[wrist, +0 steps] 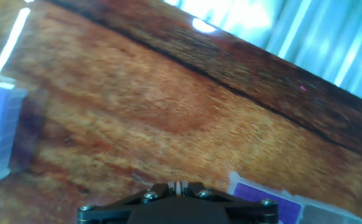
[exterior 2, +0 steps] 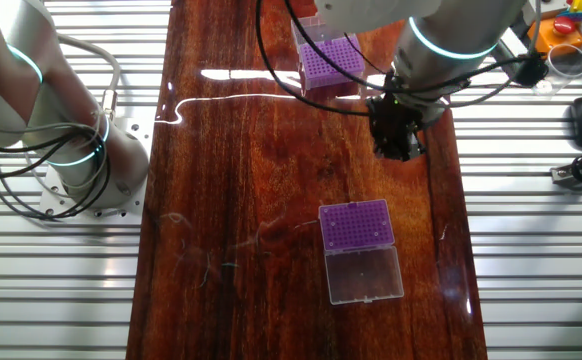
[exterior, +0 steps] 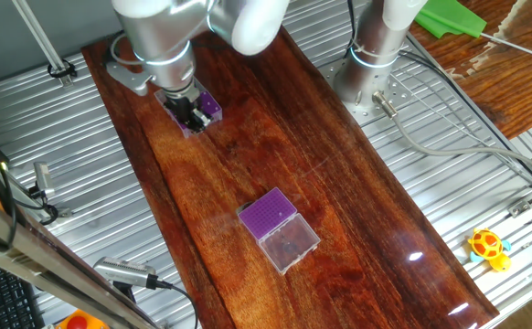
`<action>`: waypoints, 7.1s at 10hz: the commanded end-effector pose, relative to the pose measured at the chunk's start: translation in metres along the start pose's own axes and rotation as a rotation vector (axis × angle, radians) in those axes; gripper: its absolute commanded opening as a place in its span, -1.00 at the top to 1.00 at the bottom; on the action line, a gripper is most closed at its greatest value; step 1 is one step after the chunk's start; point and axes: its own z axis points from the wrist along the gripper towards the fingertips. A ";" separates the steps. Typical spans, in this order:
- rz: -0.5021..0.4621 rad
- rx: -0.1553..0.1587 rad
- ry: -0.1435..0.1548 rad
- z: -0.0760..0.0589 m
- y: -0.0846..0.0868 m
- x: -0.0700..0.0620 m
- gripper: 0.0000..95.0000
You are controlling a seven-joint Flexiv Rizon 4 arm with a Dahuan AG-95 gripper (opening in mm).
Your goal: Transfer all small pipette tips from one holder to another
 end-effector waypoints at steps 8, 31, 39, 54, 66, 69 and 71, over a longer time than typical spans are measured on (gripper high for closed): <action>-0.030 0.043 0.012 -0.006 0.124 -0.015 1.00; 0.165 0.007 -0.054 0.038 0.237 -0.049 1.00; 0.172 0.010 -0.059 0.042 0.240 -0.049 1.00; 0.176 0.018 -0.065 0.055 0.241 -0.051 1.00; 0.055 0.015 -0.061 0.041 0.177 -0.026 1.00; -0.005 0.014 -0.052 0.032 0.142 -0.007 1.00; 0.009 0.012 -0.054 0.031 0.140 -0.005 1.00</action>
